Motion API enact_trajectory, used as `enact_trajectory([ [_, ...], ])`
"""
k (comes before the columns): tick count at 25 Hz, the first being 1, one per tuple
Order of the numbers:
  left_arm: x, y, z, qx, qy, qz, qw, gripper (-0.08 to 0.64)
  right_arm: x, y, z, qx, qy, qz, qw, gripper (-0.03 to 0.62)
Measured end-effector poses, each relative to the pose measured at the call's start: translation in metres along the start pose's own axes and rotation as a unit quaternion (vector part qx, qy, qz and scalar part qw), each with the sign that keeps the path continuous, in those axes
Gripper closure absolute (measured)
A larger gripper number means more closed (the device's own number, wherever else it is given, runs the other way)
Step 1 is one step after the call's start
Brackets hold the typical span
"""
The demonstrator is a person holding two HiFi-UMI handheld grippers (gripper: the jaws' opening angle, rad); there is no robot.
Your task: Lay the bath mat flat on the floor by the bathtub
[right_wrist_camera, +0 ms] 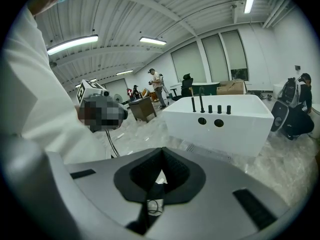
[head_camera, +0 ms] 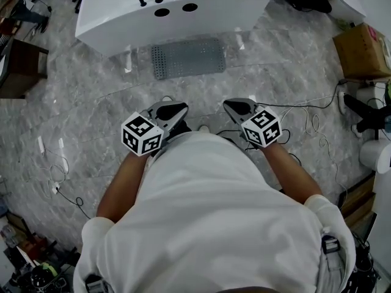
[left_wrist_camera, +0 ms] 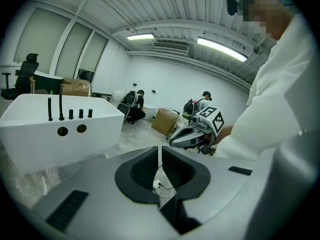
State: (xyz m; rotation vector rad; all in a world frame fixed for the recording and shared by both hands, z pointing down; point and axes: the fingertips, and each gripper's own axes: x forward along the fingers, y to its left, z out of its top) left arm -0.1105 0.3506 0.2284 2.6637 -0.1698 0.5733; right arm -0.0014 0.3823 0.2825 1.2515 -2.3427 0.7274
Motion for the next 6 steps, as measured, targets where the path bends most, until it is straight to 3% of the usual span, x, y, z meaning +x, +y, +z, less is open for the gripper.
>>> enact_trajectory([
  [6,-0.002,0.0067,-0.0014,-0.006,0.003,0.002,1.0,0.525,0.0104,0.0008,0.0034,0.001,0.001,0.006,1.0,0.584],
])
